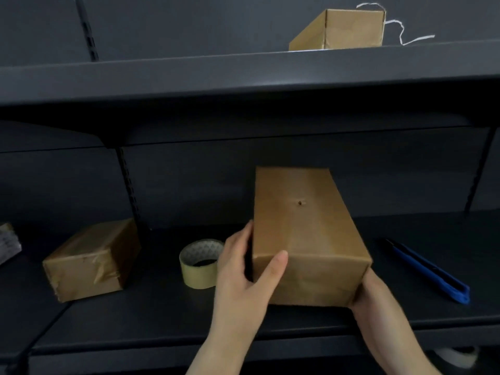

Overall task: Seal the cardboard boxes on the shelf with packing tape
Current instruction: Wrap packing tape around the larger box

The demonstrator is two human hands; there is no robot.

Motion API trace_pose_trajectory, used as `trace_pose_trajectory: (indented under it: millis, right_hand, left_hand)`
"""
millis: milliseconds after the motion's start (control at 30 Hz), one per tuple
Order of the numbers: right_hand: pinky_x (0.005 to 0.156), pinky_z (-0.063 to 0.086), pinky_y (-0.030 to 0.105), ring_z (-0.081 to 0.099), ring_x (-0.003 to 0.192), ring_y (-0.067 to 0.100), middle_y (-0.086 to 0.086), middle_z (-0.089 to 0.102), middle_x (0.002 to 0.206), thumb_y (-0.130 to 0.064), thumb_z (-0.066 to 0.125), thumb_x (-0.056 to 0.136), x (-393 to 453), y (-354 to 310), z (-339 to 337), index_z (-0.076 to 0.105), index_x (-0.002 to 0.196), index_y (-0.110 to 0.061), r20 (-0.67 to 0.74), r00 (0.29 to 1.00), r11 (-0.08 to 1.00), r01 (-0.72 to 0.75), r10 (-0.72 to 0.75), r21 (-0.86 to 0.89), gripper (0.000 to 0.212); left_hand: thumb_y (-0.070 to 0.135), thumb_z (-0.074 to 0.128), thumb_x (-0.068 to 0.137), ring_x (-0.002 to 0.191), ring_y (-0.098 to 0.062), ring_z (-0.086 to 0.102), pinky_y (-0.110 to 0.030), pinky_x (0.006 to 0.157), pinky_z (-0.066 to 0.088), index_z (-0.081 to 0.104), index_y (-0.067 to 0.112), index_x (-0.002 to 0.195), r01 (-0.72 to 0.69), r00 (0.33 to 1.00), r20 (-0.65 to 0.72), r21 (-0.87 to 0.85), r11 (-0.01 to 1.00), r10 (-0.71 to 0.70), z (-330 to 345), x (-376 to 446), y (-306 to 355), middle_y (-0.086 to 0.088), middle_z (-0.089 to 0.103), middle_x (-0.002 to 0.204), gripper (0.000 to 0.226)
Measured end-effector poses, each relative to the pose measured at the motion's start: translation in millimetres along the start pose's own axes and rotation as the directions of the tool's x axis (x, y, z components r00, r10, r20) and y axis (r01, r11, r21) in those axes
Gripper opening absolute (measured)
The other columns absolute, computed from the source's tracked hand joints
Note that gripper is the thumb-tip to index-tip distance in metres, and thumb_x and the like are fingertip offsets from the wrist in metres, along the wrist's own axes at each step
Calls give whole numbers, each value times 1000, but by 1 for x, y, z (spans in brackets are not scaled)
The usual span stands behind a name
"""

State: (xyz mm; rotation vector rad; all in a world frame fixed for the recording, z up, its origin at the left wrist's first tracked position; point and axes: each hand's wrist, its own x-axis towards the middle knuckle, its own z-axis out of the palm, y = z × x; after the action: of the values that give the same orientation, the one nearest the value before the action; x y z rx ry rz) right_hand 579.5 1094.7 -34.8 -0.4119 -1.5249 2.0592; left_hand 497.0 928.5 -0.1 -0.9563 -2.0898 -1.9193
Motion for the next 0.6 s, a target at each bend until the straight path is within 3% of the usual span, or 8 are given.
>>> trace_pose_trajectory:
  millis: [67, 167, 267, 333, 400, 467, 533, 600]
  right_hand:
    - [98, 40, 40, 61, 89, 21, 7, 67, 94, -59, 35, 91, -1, 4, -14, 67, 88, -28, -30, 998, 996, -56, 54, -71, 45]
    - [107, 33, 45, 58, 104, 22, 5, 66, 106, -84, 35, 66, 1, 0, -25, 66, 91, -30, -114, 985, 980, -142, 126, -140, 67]
    - [100, 37, 40, 57, 101, 16, -2, 65, 100, -66, 24, 89, 3, -17, -21, 61, 92, -32, -171, 984, 996, -53, 39, -77, 51]
    - [104, 34, 43, 54, 112, 13, -9, 62, 114, -58, 24, 94, 5, -25, -19, 60, 105, -39, -196, 967, 981, 138, -163, -136, 42]
    - [108, 31, 43, 49, 121, 9, -13, 56, 127, -66, 40, 83, 0, -25, -25, 53, 119, -41, -81, 905, 890, 391, -418, -235, 45]
    - [109, 31, 30, 43, 129, 7, -14, 49, 136, -57, 51, 75, -2, -29, -31, 46, 128, -38, 134, 833, 778, 551, -537, -303, 57]
    - [103, 35, 17, 38, 132, 6, -17, 46, 139, -46, 53, 70, 2, -38, -35, 44, 131, -43, 321, 788, 688, 616, -526, -384, 62]
    - [101, 37, 22, 37, 132, 5, -20, 44, 140, -52, 59, 65, 7, -46, -39, 40, 132, -50, 422, 773, 622, 632, -473, -461, 69]
  left_hand:
    - [69, 51, 65, 118, 14, 39, -21, 102, 36, 41, 53, 120, 6, 1000, 8, 94, 996, -7, 6, -4, -5, 31, 43, 124, 58]
    - [71, 40, 71, 115, 17, 38, -23, 102, 37, 42, 48, 124, 6, 998, 56, 177, 984, -16, 5, -10, -12, 30, 44, 122, 57]
    - [64, 34, 77, 112, 14, 41, -34, 104, 38, 50, 39, 120, -23, 995, -86, 263, 964, 48, -19, 10, -9, 22, 50, 119, 52]
    - [58, 41, 81, 124, -9, 41, -44, 106, 33, 44, 29, 132, 12, 993, -105, 542, 840, 54, -39, 40, -6, 9, 48, 130, 58]
    - [59, 52, 79, 135, -24, 28, -49, 111, 21, 28, 26, 142, 81, 982, 26, 833, 548, -185, -50, 74, -11, 2, 33, 147, 76]
    - [63, 57, 74, 139, -29, 19, -56, 112, 11, 20, 23, 146, 44, 878, 133, 934, 355, -460, -45, 99, -22, -2, 23, 153, 90]
    - [62, 59, 72, 136, -32, 25, -59, 110, 13, 26, 20, 144, 17, 744, 173, 961, 277, -645, -41, 114, -37, -6, 29, 150, 90]
    - [55, 65, 71, 122, -29, 44, -49, 103, 35, 40, 17, 136, 61, 656, 183, 954, 294, -732, -40, 123, -49, -7, 46, 135, 80]
